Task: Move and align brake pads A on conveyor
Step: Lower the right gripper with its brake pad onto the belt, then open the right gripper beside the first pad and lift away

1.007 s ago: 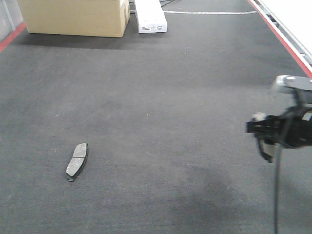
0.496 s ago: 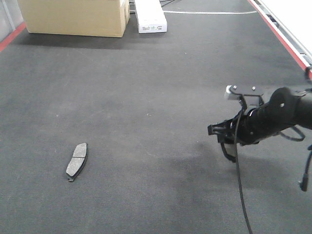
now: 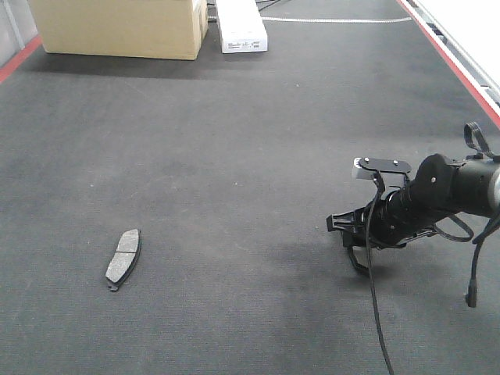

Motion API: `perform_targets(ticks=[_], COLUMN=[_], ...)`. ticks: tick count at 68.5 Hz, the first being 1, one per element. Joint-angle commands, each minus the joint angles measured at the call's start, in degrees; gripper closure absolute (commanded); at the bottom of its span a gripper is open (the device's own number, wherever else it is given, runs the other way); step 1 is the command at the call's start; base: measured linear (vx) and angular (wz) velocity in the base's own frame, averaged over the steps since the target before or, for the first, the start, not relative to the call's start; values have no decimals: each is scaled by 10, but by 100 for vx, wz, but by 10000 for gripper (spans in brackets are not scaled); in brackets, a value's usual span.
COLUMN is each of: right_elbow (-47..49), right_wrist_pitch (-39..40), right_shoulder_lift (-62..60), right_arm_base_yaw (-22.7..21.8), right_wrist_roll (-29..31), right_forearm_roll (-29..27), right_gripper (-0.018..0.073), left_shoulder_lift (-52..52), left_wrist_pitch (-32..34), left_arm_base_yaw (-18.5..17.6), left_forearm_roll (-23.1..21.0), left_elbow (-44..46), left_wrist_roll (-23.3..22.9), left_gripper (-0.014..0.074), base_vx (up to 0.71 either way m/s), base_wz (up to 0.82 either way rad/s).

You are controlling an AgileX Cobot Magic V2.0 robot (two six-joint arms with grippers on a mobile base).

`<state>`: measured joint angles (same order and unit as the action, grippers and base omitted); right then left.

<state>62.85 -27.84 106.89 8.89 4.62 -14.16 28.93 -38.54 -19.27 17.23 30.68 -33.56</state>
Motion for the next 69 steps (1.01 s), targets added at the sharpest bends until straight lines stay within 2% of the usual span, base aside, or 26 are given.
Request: perform_targets(ticks=[1,18,43,69], right_elbow=[18,18,18,18], right_wrist_pitch=[22,14,4,3], right_shoulder_lift=[-27,-27,-27,-27], right_arm_base_yaw=[-2,-2,-2,-3], right_wrist_roll=[7,7,7,3], right_forearm_roll=[-11,-16,-30,-30], right_gripper=[502,439,254,194], left_shoulder_lift=[0,0,0,0], left_wrist_pitch=[33,33,33,33], left_arm_base_yaw=[-1,-1,-1,-1], left_forearm_roll=[4,4,4,4], left_elbow=[15,15,15,15], left_wrist_roll=[-1,-1,-1,-1], left_gripper=[603,603,603,603], base_vx=[0,0,0,0], base_wz=[0,0,0,0])
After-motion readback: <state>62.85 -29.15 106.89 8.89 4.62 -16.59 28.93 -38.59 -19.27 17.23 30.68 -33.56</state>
